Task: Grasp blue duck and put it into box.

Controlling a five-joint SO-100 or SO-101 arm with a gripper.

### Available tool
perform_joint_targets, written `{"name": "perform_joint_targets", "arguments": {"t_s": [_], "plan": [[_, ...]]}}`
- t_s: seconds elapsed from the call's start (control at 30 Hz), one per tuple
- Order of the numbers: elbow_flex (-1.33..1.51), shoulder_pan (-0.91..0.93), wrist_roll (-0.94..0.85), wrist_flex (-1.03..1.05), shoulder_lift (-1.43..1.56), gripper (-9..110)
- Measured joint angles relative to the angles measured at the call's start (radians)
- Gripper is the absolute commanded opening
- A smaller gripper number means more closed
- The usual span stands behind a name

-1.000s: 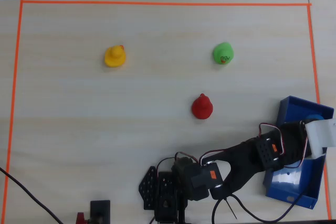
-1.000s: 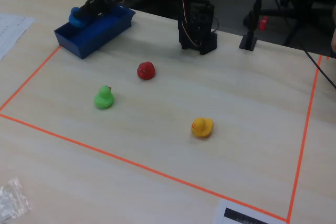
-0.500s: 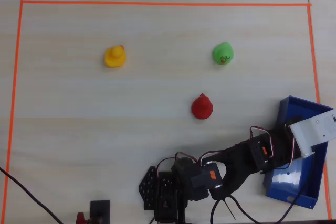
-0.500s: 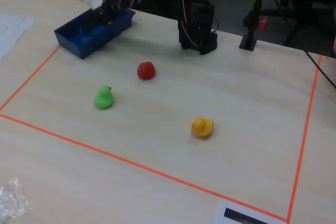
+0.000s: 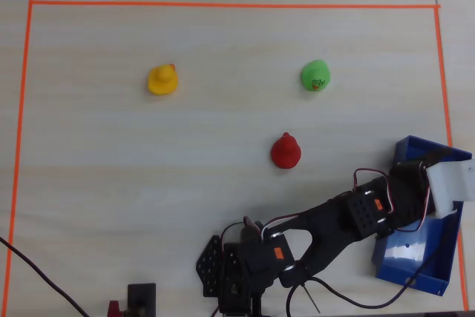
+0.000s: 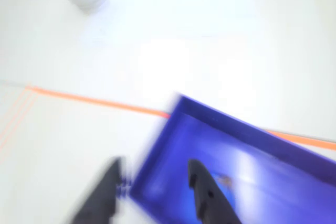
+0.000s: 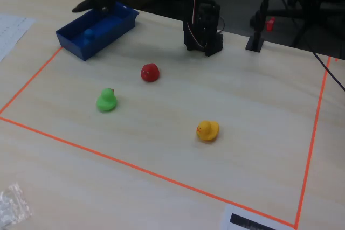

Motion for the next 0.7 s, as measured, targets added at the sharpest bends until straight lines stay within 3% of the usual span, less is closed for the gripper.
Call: {"name": "perform_joint_targets", "arguments": {"t_s": [0.17, 0.33, 0.7], "plan": [[-0.032, -0.137, 0.147, 0.247, 0.253, 0], [0.179, -0.394, 0.129, 0.364, 0.594, 0], [0.695, -1.017, 0.075, 0.888, 1.315, 0]]}}
